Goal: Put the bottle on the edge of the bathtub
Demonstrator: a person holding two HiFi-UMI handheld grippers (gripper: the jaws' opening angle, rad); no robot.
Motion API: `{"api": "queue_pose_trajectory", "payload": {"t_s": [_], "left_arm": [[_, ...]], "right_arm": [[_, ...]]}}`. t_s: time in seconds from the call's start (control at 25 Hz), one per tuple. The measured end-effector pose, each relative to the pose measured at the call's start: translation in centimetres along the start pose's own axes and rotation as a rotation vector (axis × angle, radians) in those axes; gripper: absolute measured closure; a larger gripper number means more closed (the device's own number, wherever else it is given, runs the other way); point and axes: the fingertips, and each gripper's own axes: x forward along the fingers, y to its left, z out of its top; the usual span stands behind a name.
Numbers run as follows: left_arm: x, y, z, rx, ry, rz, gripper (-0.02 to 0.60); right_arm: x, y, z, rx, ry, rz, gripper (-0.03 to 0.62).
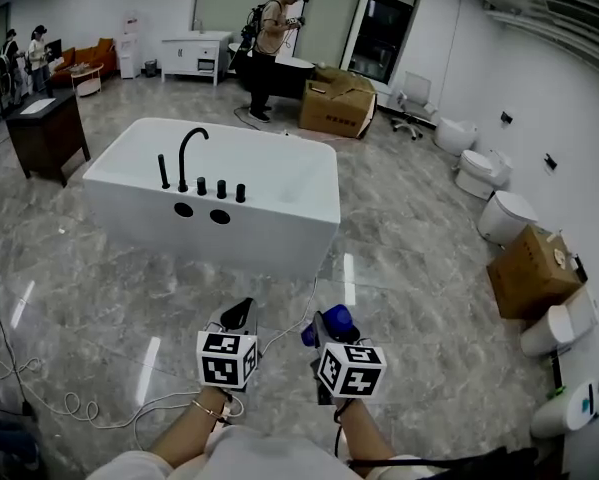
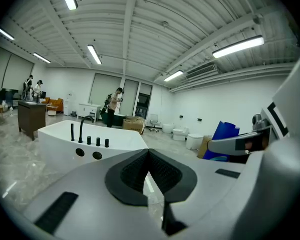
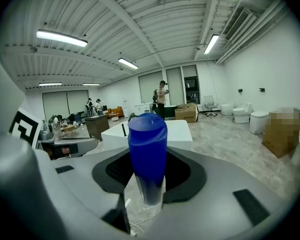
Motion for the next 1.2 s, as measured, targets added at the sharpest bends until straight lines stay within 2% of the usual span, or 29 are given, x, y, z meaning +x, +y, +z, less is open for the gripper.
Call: {"api": "queue_pose_trajectory", "payload": {"t_s": [0.44,1.2], "left_arm": [[0.6,2.9,0.0,-0.035,0.006,0.003,0.571],[4.0,4.6,0.6,-0.026,0.018,0.037,0.571]], "right_arm": [[1.1,0.3,-0.5,0.032,0.025,-0.034,0.427],[5.2,-1.3,0.7,0.040,0.036,-0.039,0.427]]}}
